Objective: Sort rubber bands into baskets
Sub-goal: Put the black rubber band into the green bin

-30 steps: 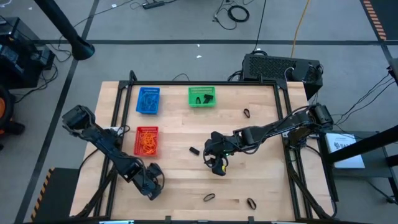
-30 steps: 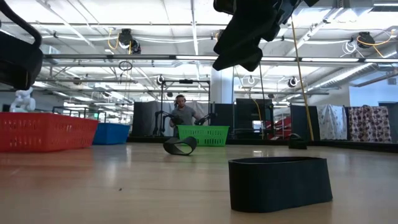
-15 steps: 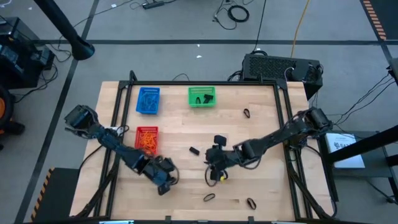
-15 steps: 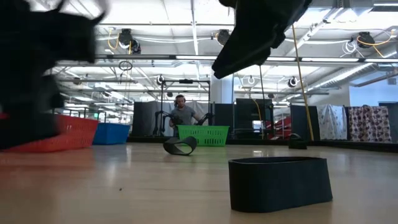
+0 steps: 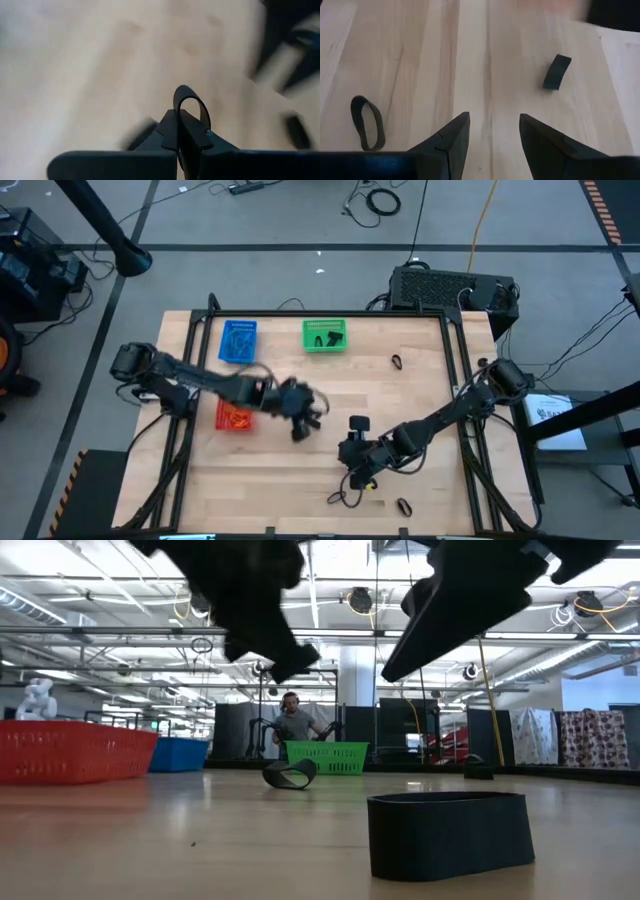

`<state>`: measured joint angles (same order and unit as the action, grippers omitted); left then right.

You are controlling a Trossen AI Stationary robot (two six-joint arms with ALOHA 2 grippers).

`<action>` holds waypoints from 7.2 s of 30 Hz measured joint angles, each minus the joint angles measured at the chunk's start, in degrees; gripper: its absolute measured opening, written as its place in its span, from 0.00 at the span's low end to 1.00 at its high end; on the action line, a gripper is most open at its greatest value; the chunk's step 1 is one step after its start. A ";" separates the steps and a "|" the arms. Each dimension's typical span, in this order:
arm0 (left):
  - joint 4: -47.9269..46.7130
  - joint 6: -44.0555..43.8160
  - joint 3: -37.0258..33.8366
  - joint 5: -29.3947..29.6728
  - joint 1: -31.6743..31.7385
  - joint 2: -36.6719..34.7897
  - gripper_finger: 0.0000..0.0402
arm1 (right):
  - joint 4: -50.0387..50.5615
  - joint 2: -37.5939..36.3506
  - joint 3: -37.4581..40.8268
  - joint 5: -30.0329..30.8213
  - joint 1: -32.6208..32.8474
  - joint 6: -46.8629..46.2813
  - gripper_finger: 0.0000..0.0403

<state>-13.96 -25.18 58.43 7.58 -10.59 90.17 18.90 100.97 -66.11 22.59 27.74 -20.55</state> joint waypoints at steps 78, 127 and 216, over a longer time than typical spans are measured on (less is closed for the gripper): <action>-37.58 25.44 17.53 -9.77 0.51 11.75 0.39 | 10.15 -0.50 4.13 -3.23 1.24 -11.75 0.41; 24.27 4.55 14.62 4.77 -20.14 33.20 0.39 | 7.68 -0.50 0.37 -2.85 4.62 -8.57 0.41; 1.61 19.68 14.69 -3.18 40.68 17.88 0.41 | 12.58 -0.44 5.72 37.33 -9.74 -11.81 0.41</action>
<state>-12.36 -5.50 73.12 4.40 30.09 108.05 31.47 100.53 -60.39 59.92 18.00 -32.36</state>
